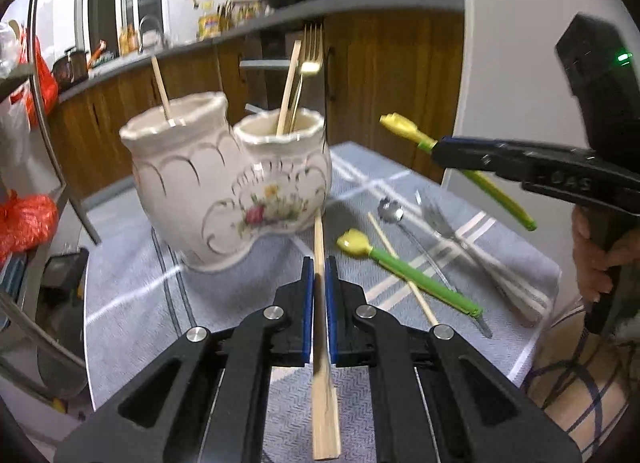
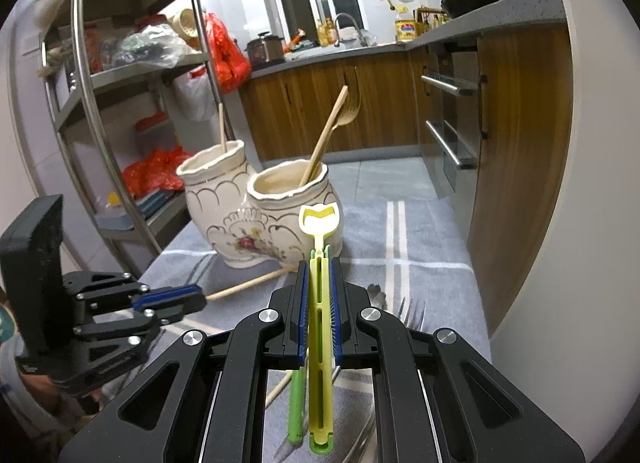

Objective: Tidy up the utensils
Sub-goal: 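Carry the yellow spatula and the chopstick above the ceramic holder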

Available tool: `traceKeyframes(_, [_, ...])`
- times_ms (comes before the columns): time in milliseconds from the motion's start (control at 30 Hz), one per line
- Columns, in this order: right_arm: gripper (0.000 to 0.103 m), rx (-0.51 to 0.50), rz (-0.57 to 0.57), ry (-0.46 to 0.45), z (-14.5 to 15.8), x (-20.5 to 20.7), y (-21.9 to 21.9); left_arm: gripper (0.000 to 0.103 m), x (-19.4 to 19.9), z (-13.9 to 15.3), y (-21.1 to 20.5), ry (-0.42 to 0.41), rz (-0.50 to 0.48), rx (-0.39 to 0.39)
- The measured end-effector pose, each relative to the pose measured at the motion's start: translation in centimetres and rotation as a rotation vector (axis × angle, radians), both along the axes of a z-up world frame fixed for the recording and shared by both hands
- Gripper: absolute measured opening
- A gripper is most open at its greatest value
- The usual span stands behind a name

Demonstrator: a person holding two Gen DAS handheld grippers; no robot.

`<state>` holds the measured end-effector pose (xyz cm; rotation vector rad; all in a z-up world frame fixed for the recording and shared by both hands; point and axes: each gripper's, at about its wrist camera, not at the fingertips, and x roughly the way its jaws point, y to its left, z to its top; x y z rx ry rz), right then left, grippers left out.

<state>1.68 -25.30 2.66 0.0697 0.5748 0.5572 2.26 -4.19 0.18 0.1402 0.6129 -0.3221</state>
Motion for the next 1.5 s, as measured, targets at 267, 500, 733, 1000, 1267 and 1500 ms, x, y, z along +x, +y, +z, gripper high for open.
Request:
traceKeyframes(267, [0.01,0.014,0.015,-0.021,0.4,0.1,1.1,0.005,-0.6,0.9,1.9,0.026,-0.029,0.021])
traceKeyframes(500, [0.01,-0.001,0.026,0.001,-0.1,0.6,2.0,0.005,-0.5,-2.6,1.5,0.239,-0.1,0.134])
traceKeyframes(733, [0.01,-0.004,0.033,0.003,-0.1,0.6,2.4,0.016,0.1,-3.1,1.1,0.323,-0.134,0.206])
traceKeyframes(1000, [0.01,0.006,0.031,-0.004,0.1,0.3,2.2,0.006,2.0,-3.6,1.4,0.377,-0.144,0.188])
traceKeyframes(1267, [0.01,0.04,0.016,-0.035,1.1,-0.2,2.0,0.006,-0.1,-0.6,2.4,0.14,-0.2,0.054])
traceKeyframes(1500, [0.01,0.141,-0.007,-0.115,4.2,1.0,2.4,0.006,-0.6,4.3,5.3,-0.171,-0.139,-0.151])
